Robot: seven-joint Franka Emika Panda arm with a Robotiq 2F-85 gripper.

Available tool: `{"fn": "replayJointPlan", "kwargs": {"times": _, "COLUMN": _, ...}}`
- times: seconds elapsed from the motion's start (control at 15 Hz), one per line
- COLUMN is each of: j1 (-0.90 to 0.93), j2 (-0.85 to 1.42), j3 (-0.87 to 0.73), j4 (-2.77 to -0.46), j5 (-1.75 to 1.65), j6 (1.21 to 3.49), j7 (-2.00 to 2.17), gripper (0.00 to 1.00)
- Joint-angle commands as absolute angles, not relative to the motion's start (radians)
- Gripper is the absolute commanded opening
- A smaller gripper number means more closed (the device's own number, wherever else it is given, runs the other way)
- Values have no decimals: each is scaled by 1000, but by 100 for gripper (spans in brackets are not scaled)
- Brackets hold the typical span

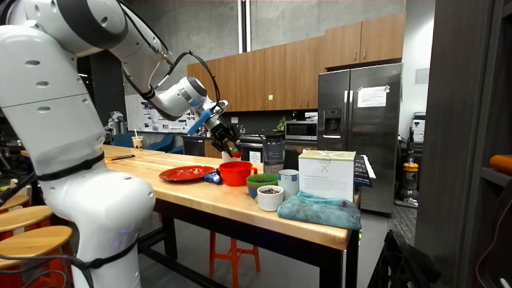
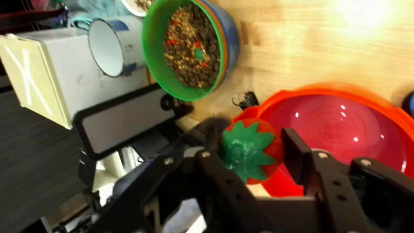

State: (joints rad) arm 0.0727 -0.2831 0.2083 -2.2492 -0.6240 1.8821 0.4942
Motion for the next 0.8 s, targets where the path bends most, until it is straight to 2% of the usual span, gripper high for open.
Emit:
{"fn": "replayJointPlan", "kwargs": {"times": 0.0, "j1": 64, "j2": -337, "j3": 232, "j4": -2279, "j5": -679, "j6": 1762, "j7": 584, "gripper": 26}}
{"fn": "replayJointPlan", "kwargs": {"times": 0.2, "j1": 73, "j2": -345, "j3": 241, "j4": -2295, "j5": -710, "j6": 1696, "j7": 645, "gripper": 26}}
{"fn": "replayJointPlan", "kwargs": {"times": 0.73, "j1": 71, "j2": -377, "j3": 225, "j4": -2456, "j5": -850, "j6": 1717, "j7": 948, "gripper": 26}}
